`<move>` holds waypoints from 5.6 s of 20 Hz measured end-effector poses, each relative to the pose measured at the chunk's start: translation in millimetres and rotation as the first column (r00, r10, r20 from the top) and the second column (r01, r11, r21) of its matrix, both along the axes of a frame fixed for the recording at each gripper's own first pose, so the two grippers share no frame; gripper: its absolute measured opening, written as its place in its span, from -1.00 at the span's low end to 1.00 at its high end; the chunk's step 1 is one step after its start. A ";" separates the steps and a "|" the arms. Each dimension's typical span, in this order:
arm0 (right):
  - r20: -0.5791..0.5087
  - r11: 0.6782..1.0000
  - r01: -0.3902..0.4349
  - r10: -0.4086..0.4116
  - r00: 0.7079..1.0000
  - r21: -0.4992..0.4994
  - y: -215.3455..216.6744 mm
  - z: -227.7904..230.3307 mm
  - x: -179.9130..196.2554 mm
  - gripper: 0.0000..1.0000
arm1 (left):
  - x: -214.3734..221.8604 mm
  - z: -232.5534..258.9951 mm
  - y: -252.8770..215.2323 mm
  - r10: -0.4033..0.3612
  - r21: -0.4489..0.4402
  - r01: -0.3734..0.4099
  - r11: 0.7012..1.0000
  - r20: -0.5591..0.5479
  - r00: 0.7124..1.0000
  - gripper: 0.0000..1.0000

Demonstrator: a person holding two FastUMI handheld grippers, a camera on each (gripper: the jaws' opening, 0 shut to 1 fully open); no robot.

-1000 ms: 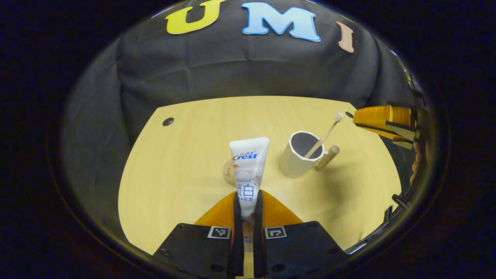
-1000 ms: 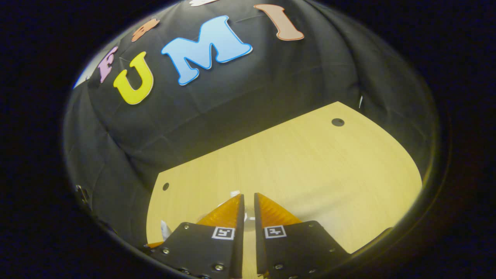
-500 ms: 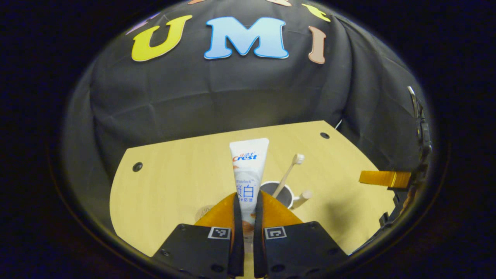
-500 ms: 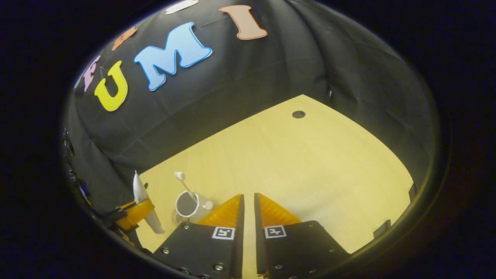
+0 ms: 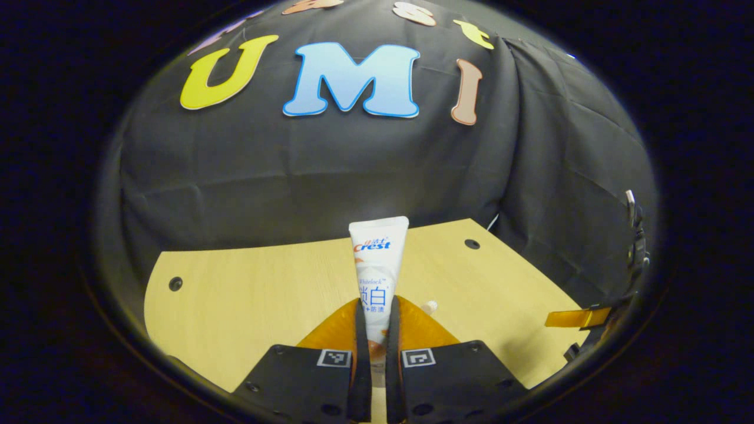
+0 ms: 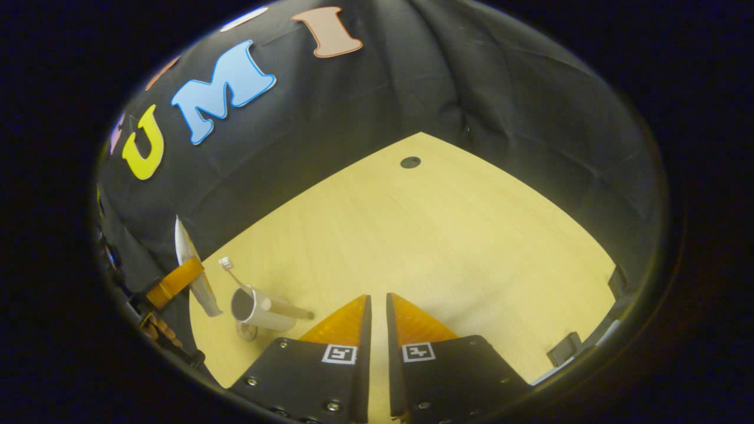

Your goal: Put the toothbrush and toothpaste on the desktop into the cup, then pick up the cup and place it on the coaster on the desktop.

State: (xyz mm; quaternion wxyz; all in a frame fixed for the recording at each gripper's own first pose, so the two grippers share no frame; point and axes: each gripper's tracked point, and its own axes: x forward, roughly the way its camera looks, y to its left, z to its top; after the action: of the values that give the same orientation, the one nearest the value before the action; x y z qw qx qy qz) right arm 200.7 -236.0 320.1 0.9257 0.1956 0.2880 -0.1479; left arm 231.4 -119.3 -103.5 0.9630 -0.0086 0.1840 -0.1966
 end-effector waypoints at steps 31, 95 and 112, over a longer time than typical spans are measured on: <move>-0.109 0.964 -0.265 0.261 0.959 -0.018 36.5 -4.0 -4.9 -0.58 | -60.0 -21.3 26.6 0.149 -0.027 -0.150 0.988 -0.038 0.988 0.14; -0.555 0.316 -0.933 0.751 0.357 -0.174 275.3 -54.7 108.7 -0.68 | -237.3 -84.4 258.1 0.555 -0.009 -0.579 0.815 -0.275 0.785 0.84; -0.556 0.346 -0.913 0.725 0.406 -0.216 287.1 -39.4 74.9 -0.31 | -222.8 -81.4 247.3 0.544 -0.016 -0.567 0.823 -0.264 0.797 0.84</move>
State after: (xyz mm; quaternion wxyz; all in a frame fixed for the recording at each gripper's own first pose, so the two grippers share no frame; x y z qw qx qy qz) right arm 275.6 51.1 280.7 0.8120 -0.2537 0.4640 0.2468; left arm 8.6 128.0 -184.9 0.9459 -0.1320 0.2826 0.0888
